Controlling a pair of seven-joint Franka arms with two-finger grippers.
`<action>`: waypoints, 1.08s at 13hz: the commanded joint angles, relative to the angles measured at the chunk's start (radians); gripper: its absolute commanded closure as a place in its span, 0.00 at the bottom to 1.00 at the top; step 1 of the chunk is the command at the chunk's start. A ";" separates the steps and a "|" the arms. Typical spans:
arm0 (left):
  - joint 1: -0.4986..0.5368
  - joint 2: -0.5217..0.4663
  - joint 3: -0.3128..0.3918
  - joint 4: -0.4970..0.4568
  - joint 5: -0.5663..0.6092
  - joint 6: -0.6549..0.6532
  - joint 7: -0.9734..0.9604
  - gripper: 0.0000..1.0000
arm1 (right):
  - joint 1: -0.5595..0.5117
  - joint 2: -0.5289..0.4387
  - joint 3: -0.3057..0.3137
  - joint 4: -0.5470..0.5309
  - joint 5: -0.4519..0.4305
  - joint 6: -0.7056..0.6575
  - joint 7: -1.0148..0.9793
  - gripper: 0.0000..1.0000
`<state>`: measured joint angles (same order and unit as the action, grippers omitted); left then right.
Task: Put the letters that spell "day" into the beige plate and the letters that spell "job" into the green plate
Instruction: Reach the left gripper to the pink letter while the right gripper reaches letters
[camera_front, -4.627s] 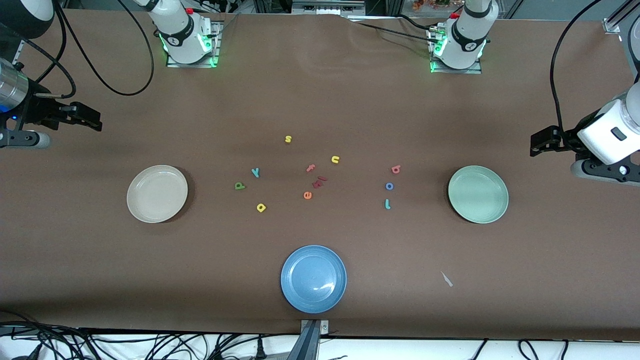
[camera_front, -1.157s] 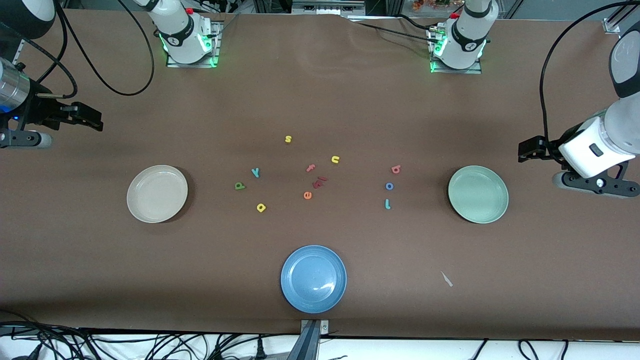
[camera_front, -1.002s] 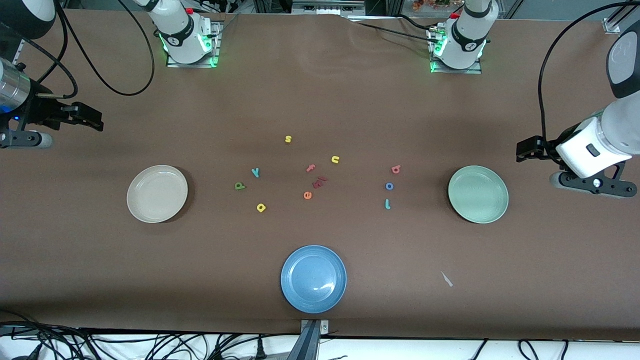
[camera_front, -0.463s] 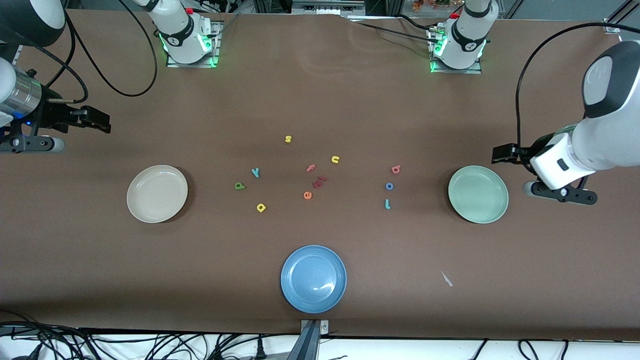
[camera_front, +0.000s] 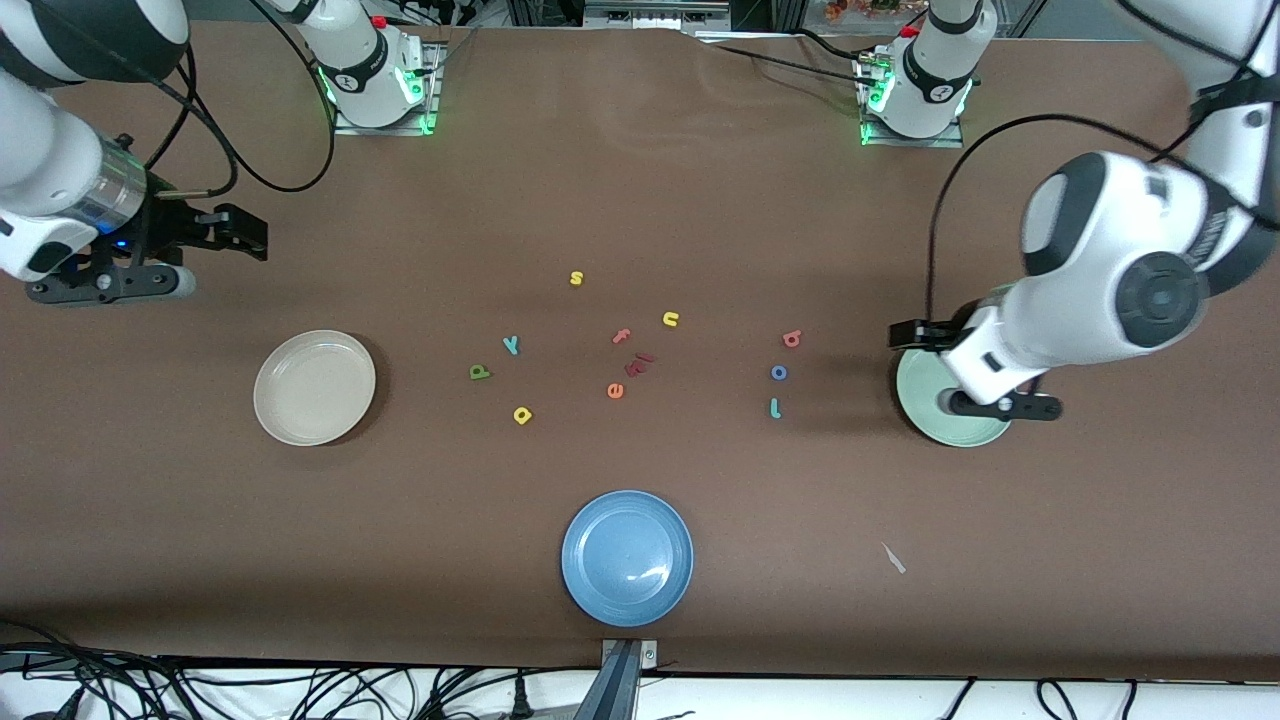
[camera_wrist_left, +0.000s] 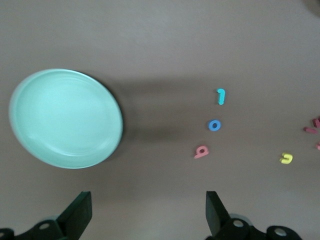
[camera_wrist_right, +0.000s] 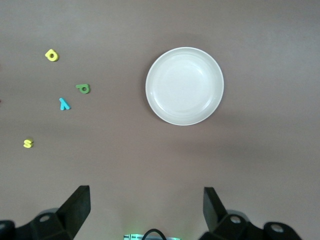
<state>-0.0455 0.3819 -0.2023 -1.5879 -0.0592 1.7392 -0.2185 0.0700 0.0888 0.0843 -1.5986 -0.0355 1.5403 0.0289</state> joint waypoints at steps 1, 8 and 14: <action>-0.001 -0.028 -0.035 -0.145 -0.024 0.123 -0.108 0.00 | 0.014 0.014 0.034 0.000 0.017 0.001 0.000 0.00; -0.051 0.008 -0.071 -0.451 -0.025 0.570 -0.445 0.00 | 0.169 0.161 0.040 -0.003 0.017 0.125 0.136 0.00; -0.097 0.129 -0.069 -0.452 -0.013 0.678 -0.553 0.31 | 0.221 0.177 0.042 -0.271 0.017 0.527 0.172 0.00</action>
<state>-0.1306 0.4964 -0.2769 -2.0443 -0.0598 2.4094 -0.7611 0.2826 0.2936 0.1307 -1.7435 -0.0316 1.9346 0.1894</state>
